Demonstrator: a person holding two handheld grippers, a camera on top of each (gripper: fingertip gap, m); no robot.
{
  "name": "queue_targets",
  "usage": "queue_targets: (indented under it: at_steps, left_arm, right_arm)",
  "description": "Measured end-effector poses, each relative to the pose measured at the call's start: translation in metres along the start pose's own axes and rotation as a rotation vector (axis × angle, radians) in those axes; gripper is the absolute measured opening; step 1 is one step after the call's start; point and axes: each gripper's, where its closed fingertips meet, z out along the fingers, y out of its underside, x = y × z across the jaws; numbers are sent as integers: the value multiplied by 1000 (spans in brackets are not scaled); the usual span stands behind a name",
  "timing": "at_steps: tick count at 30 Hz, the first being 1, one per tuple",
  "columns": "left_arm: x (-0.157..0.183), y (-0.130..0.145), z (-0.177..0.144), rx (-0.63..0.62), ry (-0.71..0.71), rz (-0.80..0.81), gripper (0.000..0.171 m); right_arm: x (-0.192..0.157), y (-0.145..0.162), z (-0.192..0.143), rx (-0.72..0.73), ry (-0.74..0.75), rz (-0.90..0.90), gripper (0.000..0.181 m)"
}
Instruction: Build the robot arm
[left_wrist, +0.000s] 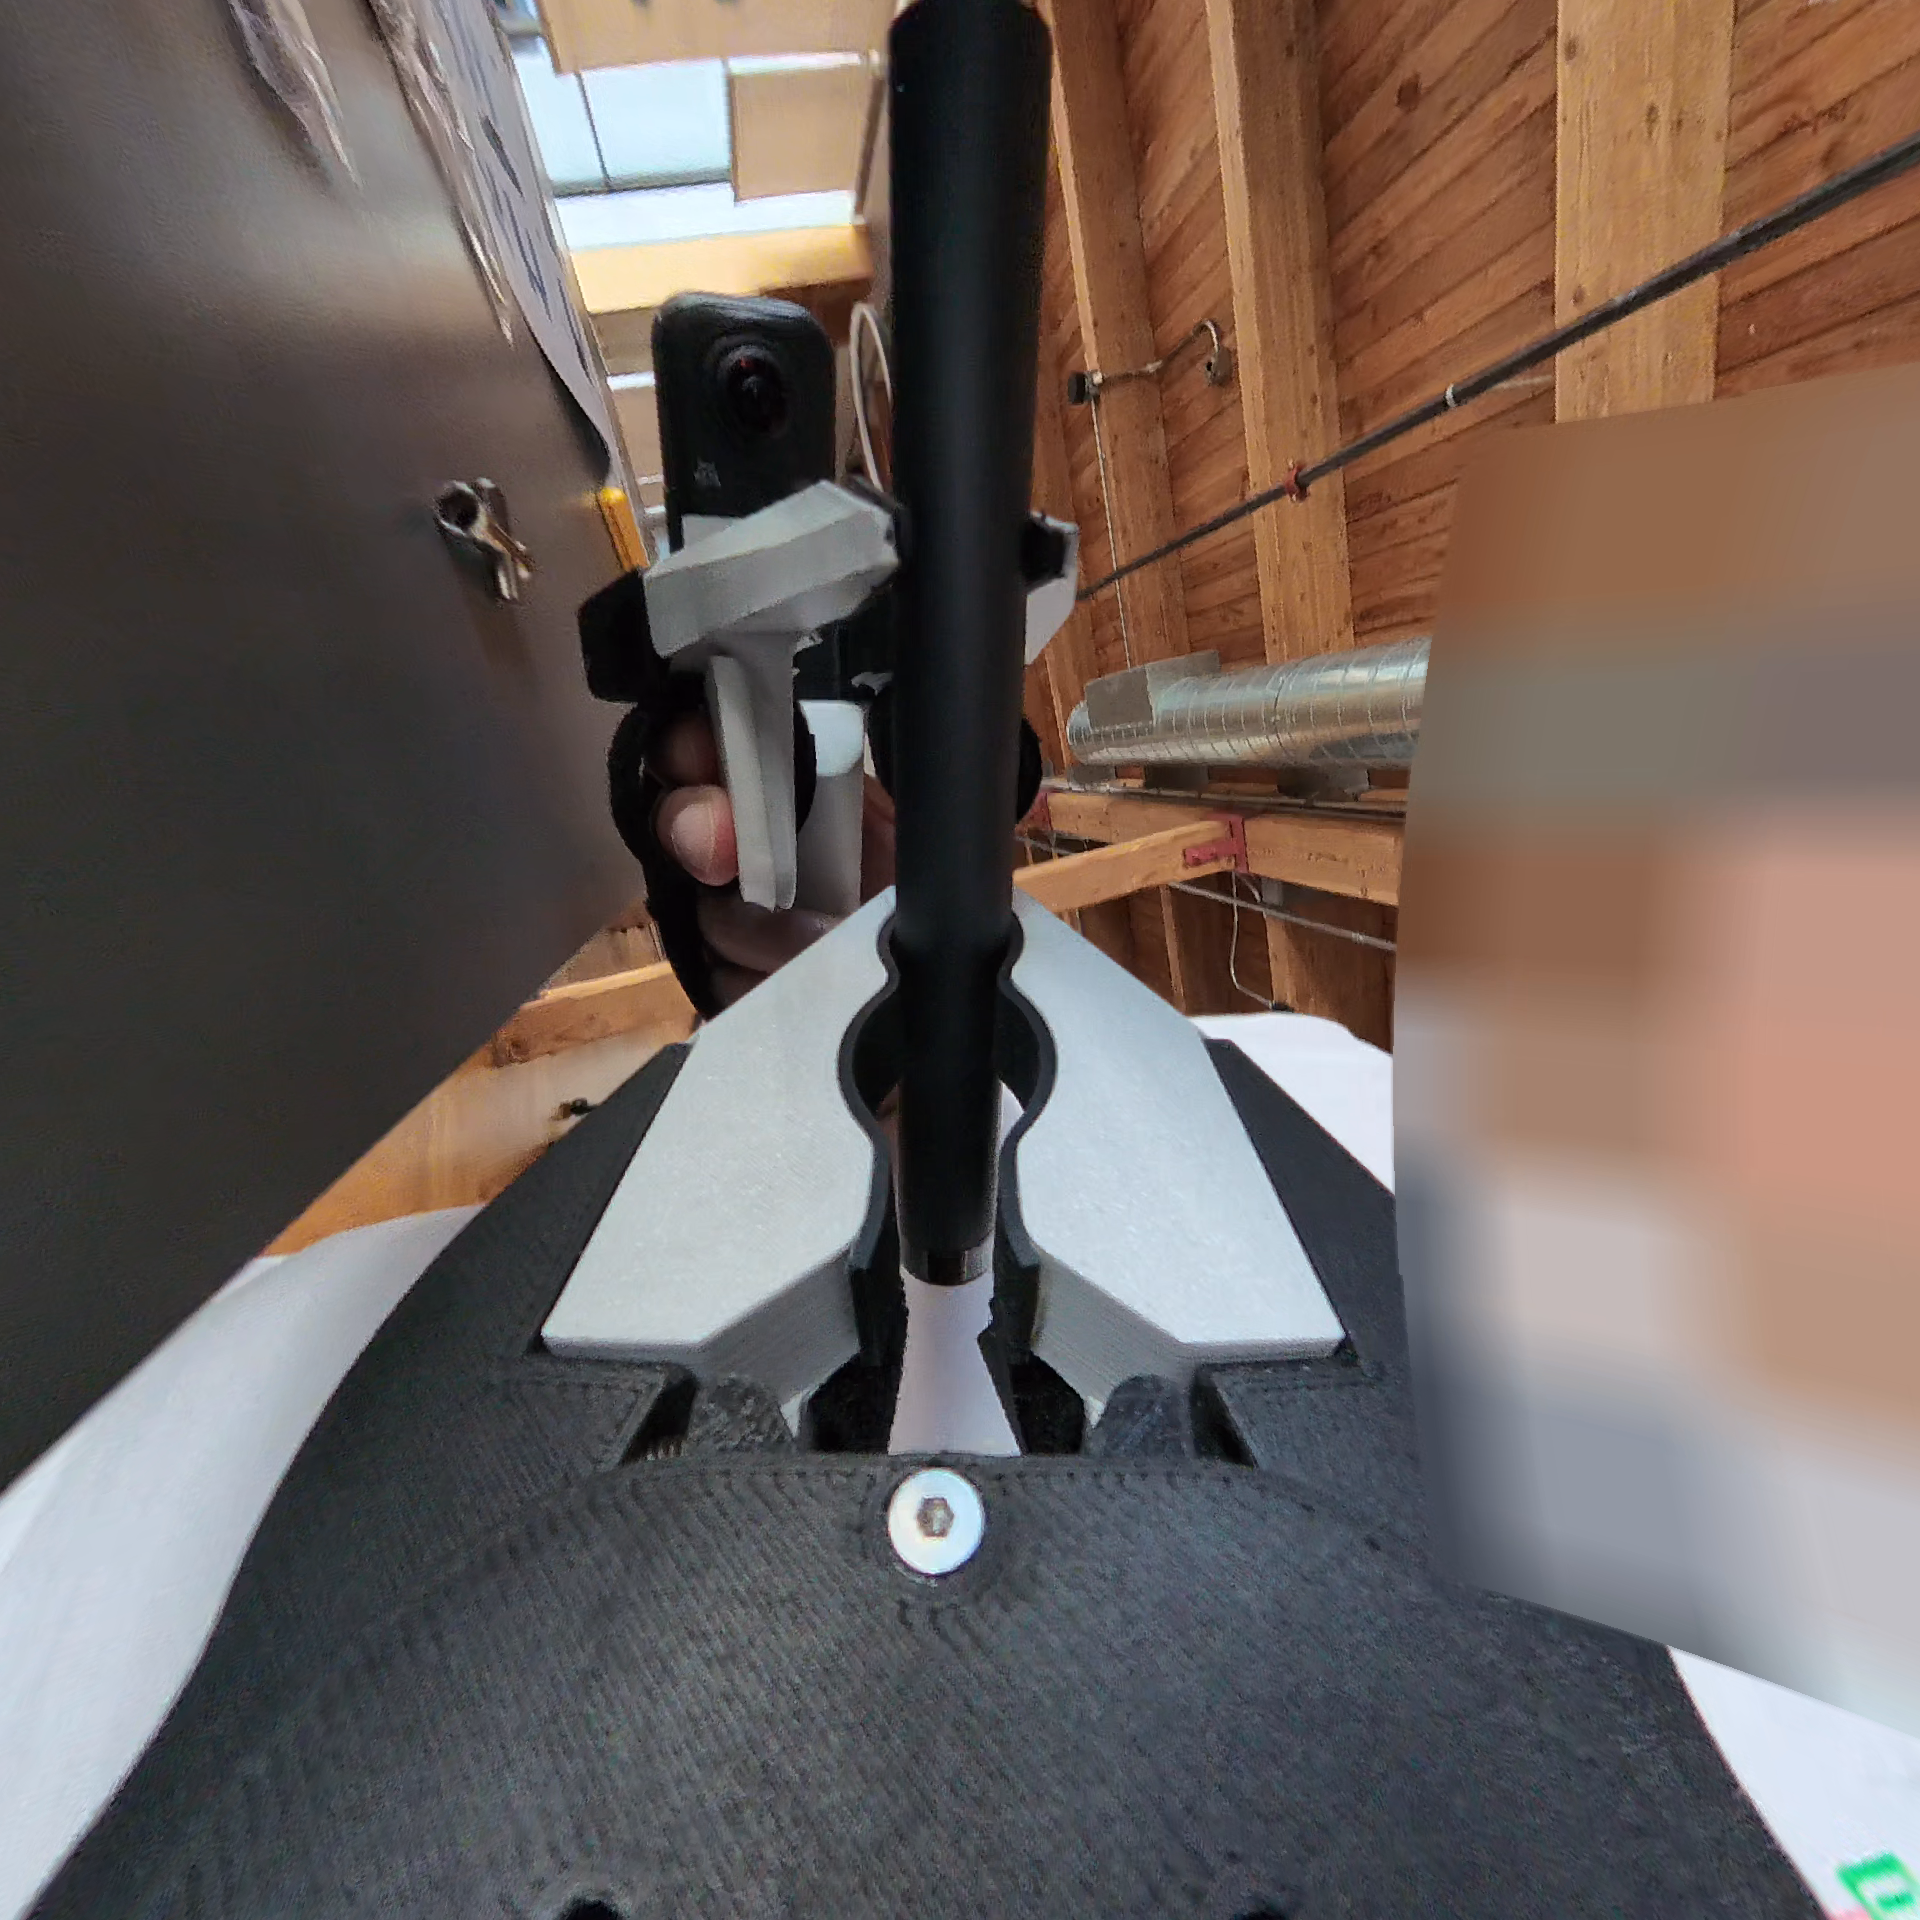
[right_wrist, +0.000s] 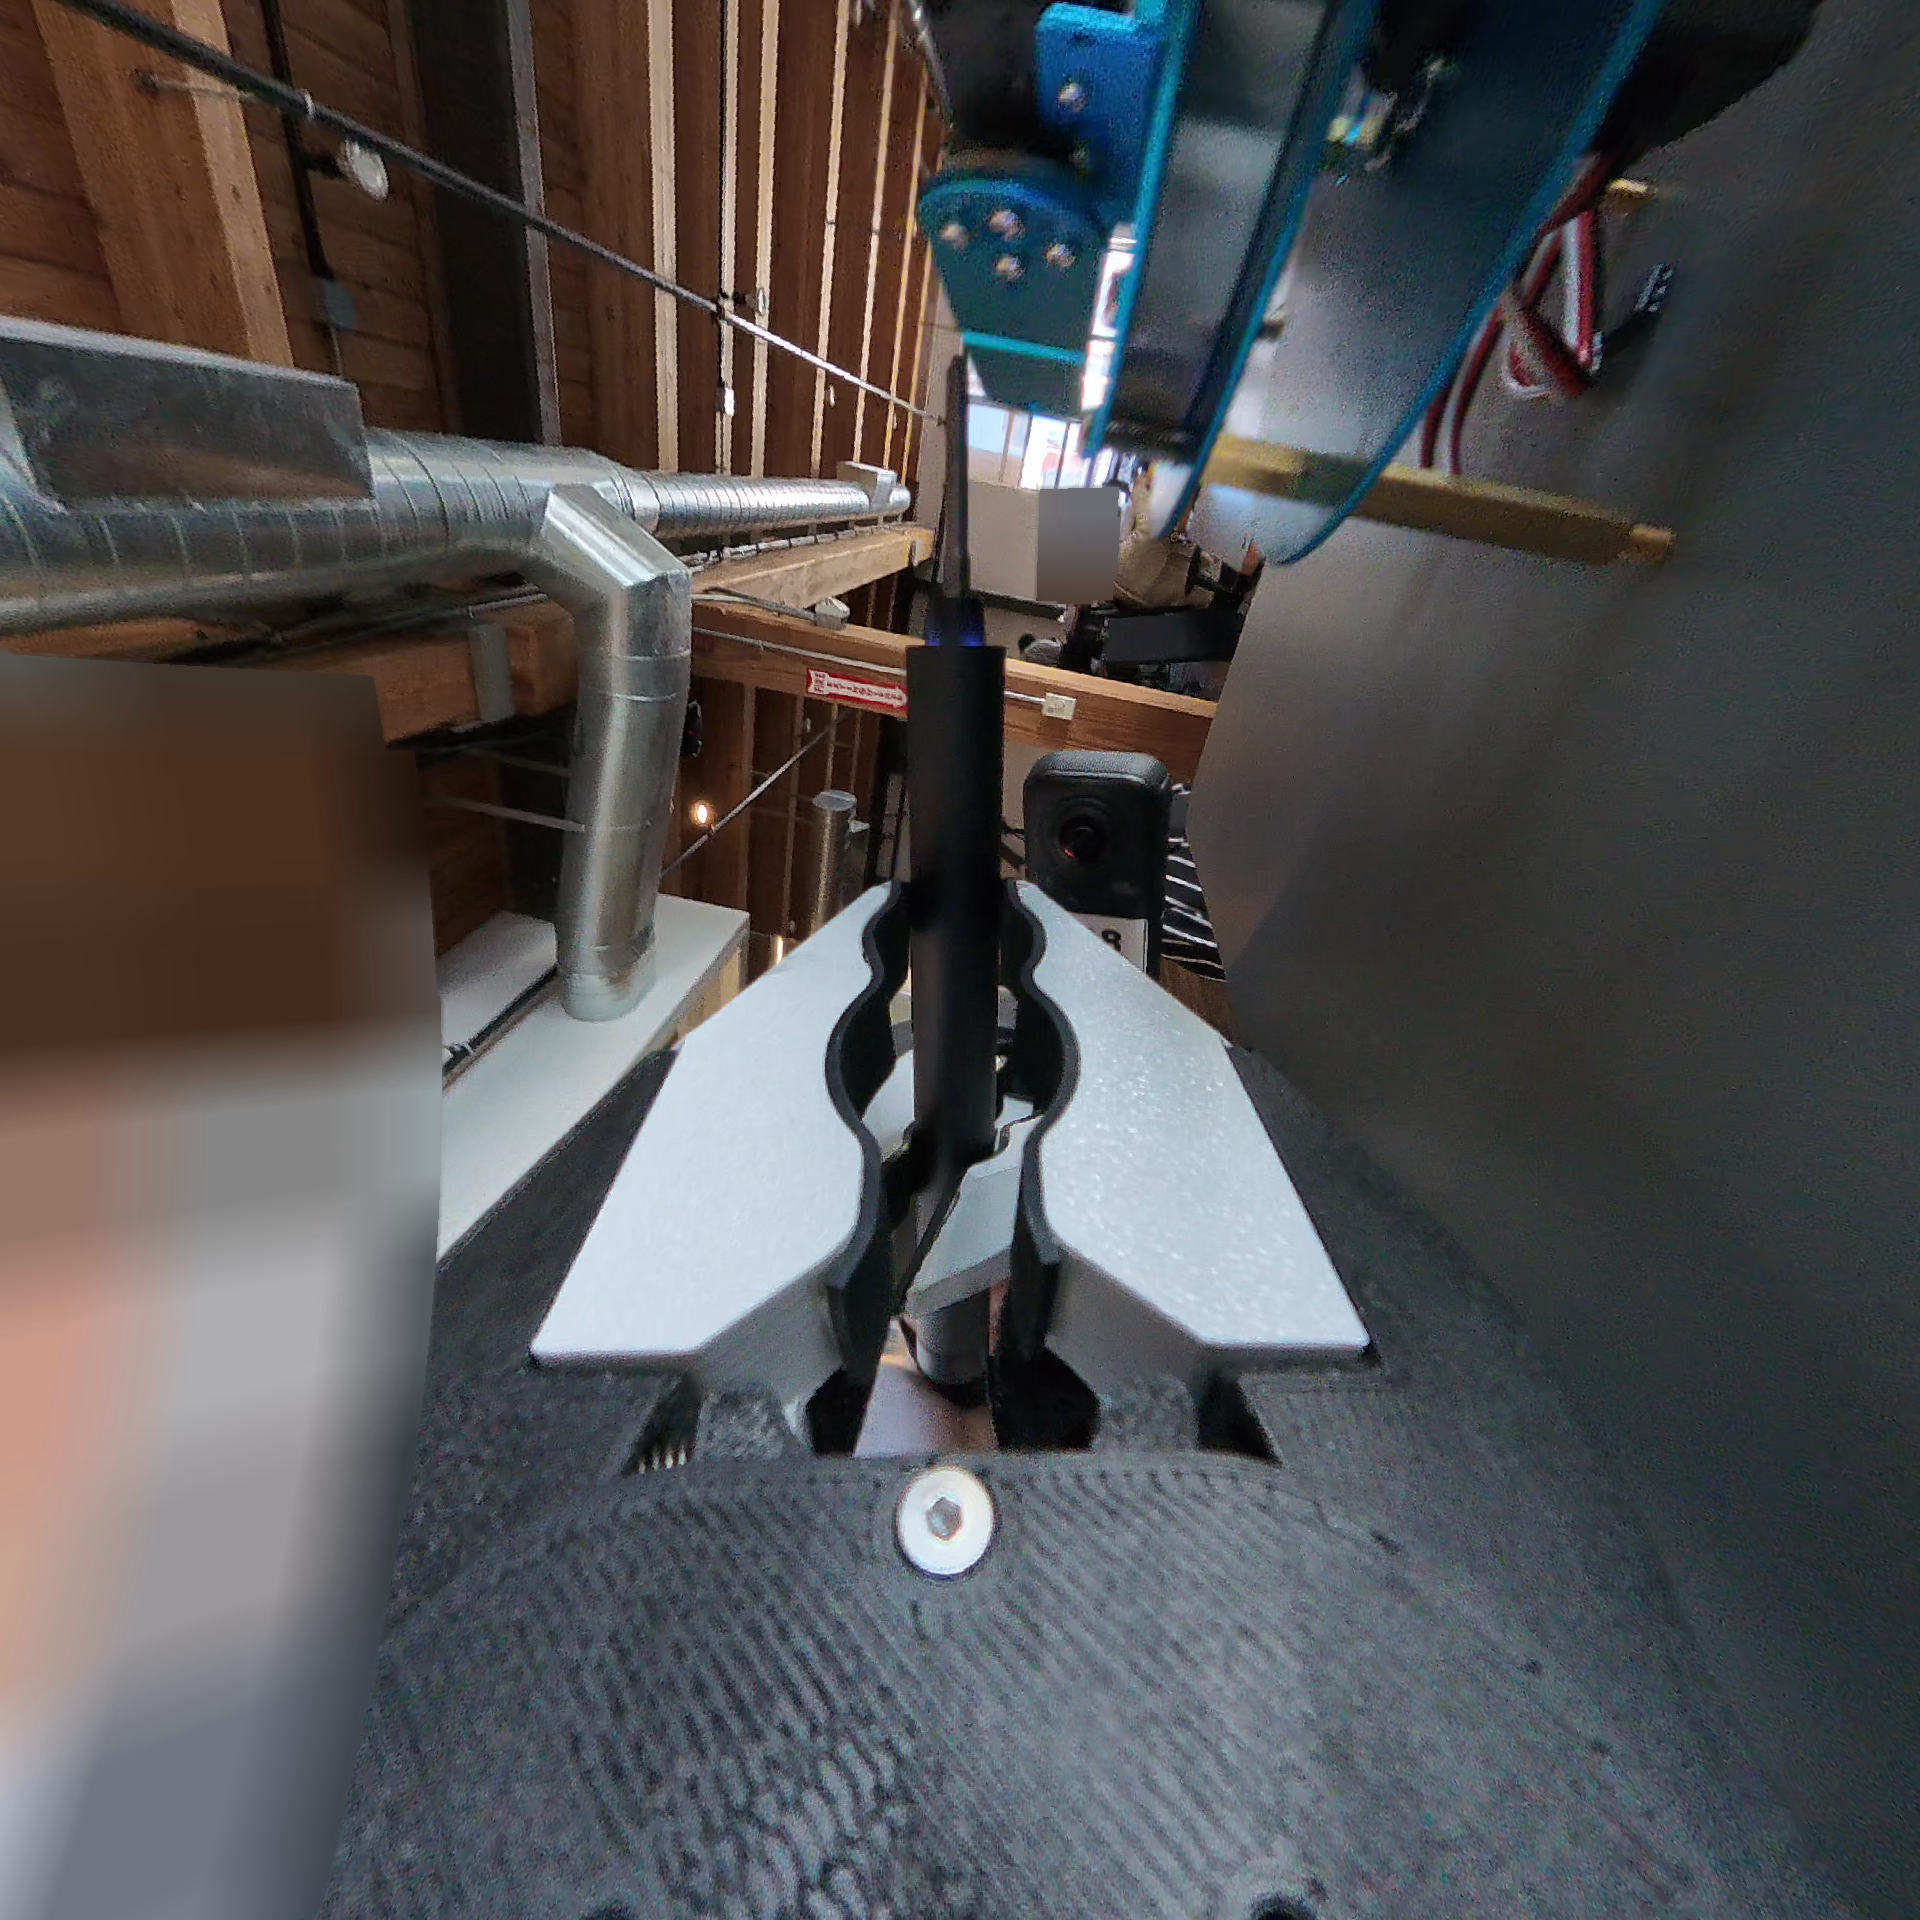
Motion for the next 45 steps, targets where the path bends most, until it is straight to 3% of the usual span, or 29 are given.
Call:
queue_targets:
  at_steps: [5,8,12,14,15,18,19,21,23,27,30,33,37,41,45]
  left_arm:
    - [5,28,14,-139,25,103,13]
    - [8,36,15,-209,-7,145,43]
    - [34,39,-19,-378,-85,190,20]
    - [52,5,-35,-383,-194,348,16]
    - [57,-20,-41,-400,-303,505,25]
    - [64,-123,-48,-444,-662,1093,70]
    - [66,-150,-41,-475,-723,1217,75]
    - [56,-180,-26,-639,-813,1309,79]
    - [35,-197,-16,-808,-913,1339,86]
    - [4,-194,-1,-1052,-962,1329,87]
    - [-13,-193,7,-1162,-990,1308,80]
    - [-18,-183,20,-1199,-949,1237,65]
    - [-32,-183,12,-1291,-1049,1164,54]
    - [-34,-184,11,-1262,-1135,1086,54]
    - [-32,-187,5,-1133,-1274,979,53]
  right_arm:
    - [-24,16,-19,-27,-63,-163,15]
    - [-49,5,-41,52,-125,-253,15]
    - [-75,-18,-86,158,-189,-296,15]
    - [-77,-26,-111,197,-155,-335,15]
    - [-78,-29,-123,211,-137,-354,15]
    - [-78,-35,-158,265,-93,-378,15]
    - [-77,-36,-167,281,-83,-378,15]
    - [-76,-37,-179,295,-63,-373,15]
    - [-79,-34,-185,286,-57,-382,15]
    - [-82,-26,-195,266,-77,-376,15]
    - [-82,-27,-206,263,-93,-354,15]
    - [-80,-27,-217,231,-97,-341,15]
    - [-80,-33,-232,193,-107,-330,15]
    - [-79,-39,-244,143,-123,-313,15]
    - [-81,-42,-253,88,-149,-302,15]
